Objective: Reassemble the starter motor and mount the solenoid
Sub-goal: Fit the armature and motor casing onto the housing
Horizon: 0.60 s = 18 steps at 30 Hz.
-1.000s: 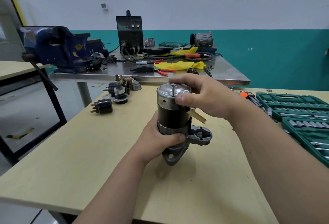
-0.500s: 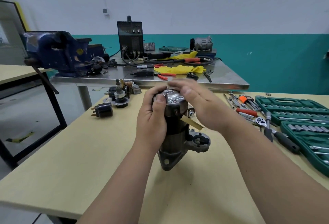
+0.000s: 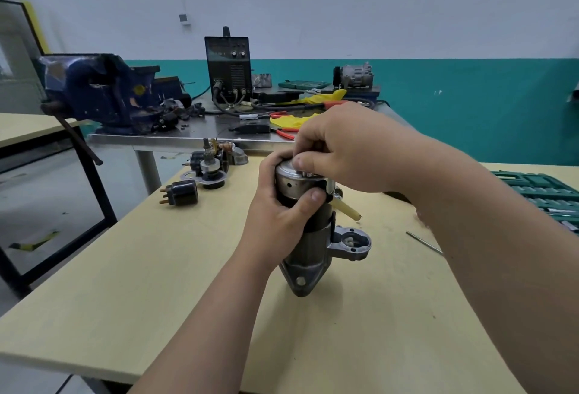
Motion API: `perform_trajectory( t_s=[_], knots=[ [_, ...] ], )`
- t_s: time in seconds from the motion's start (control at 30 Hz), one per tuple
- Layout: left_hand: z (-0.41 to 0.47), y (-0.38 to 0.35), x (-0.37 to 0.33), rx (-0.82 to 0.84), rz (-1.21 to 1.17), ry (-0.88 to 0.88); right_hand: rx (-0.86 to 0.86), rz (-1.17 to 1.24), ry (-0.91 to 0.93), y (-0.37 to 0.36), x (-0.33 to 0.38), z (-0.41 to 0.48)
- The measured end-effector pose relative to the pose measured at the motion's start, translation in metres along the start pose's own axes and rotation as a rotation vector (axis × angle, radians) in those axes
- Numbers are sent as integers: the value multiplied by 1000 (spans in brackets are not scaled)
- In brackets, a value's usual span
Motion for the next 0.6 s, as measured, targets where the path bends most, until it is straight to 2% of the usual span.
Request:
perform_trajectory(
  t_s=[0.13,0.3,0.43,0.6],
  knots=[
    [0,1,1,4,0,12,4,-34,27,0,2,-1],
    [-2,2,4,-3,9,31,-38,53,30,1,1,-3],
    [-3,1,4,5,26,39,-45,-6,34,0,1,-4],
    [-1,3,6,-8,24,39,-136,198,9,-5,-11,-12]
  ],
)
Point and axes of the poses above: each hand's wrist, its own z-axis towards the middle knuckle, its own y-axis out of the back of the hand, x = y × z, the point moved 10 cm from there along z, towards the middle knuckle, and after that the axes turned 7 degrees about x, right-handed, at the moved point
